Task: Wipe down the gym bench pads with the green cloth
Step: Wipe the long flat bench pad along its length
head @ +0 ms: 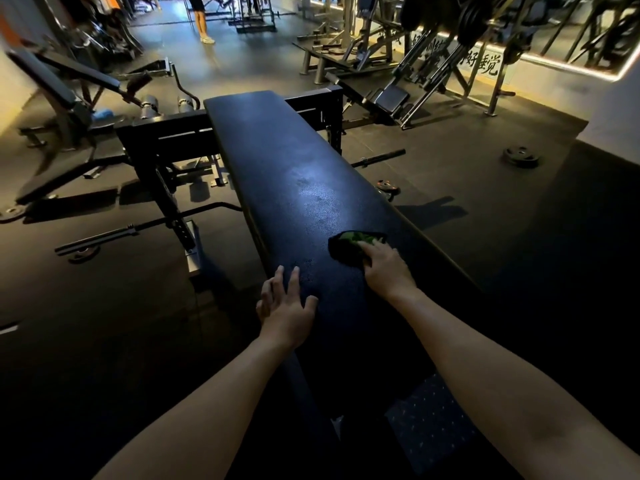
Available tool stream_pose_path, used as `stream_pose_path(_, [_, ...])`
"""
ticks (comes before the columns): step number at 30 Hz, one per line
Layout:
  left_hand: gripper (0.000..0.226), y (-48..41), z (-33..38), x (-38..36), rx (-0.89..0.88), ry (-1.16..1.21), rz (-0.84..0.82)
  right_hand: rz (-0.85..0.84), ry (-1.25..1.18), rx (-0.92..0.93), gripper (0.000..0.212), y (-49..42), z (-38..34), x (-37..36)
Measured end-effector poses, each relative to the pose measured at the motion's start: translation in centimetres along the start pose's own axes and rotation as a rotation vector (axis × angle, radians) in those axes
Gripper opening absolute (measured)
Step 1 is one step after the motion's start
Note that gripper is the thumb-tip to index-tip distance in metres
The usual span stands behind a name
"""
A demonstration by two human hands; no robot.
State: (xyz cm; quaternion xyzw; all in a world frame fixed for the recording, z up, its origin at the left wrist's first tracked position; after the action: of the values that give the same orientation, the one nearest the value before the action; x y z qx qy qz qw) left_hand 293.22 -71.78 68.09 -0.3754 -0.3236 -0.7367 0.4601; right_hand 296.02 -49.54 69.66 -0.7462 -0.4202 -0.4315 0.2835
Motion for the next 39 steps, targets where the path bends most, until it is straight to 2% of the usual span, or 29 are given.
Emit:
stream_pose_path(4, [0.068, 0.0, 0.0, -0.1, 0.01, -0.002, 0.017, 0.032, -0.051, 0.041, 0.033, 2.5, -2.7, 0.3])
stream_pose_path(10, [0.069, 0.1, 0.0, -0.1, 0.007, 0.031, 0.044, -0.049, -0.08, 0.311, 0.039, 6.0, -7.4, -1.5])
stream_pose_path(12, [0.07, 0.2, 0.0, 0.0, 0.01, 0.043, 0.051, 0.022, -0.132, 0.272, 0.039, 4.5, -6.7, -0.7])
stream_pose_path(15, [0.071, 0.2, 0.0, 0.1, 0.004, 0.039, 0.032, 0.159, -0.108, 0.044, 0.049, 0.6, -3.4, 0.9])
stream_pose_path(17, [0.072, 0.2, 0.0, 0.1, 0.001, 0.043, 0.016, 0.109, -0.033, -0.057, 0.057, -0.6, -2.3, 0.2])
stream_pose_path(21, [0.073, 0.0, 0.0, -0.1, -0.001, 0.052, 0.021, 0.062, -0.07, -0.017, 0.048, 1.2, -4.7, -1.0])
stream_pose_path(28, [0.084, -0.1, -0.5, -0.2, -0.019, 0.156, 0.069, 0.026, -0.133, 0.24, 0.035, 6.3, -9.7, -2.3])
stream_pose_path(30, [0.095, 0.2, -1.2, 0.1, 0.003, 0.177, 0.093, 0.056, -0.168, 0.211, 0.034, 5.0, -9.2, -1.7])
stream_pose_path(34, [0.113, 0.1, -3.2, 0.1, 0.073, 0.203, 0.047, 0.173, -0.215, 0.019, 0.038, -0.8, -7.5, -0.3])
stream_pose_path(36, [0.112, -0.4, -3.4, -0.2, 0.05, 0.195, -0.002, 0.107, -0.225, -0.03, 0.039, -2.8, -8.4, -1.4])
stream_pose_path(39, [0.113, -0.7, -3.4, -0.4, 0.04, 0.225, -0.038, -0.022, -0.192, -0.002, 0.033, -3.1, -11.5, -3.9])
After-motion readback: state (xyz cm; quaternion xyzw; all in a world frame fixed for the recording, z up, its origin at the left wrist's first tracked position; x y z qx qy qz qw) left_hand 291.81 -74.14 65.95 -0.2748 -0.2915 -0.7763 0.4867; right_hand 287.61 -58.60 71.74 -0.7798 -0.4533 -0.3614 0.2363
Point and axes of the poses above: each hand's wrist, its own y-axis away from the middle knuckle, its own x-axis out of the back of the hand, z = x × y, the point moved 5 cm from there along -y, towards the middle knuckle, and after that the axes turned 4 degrees about z, right-handed, at the moved point
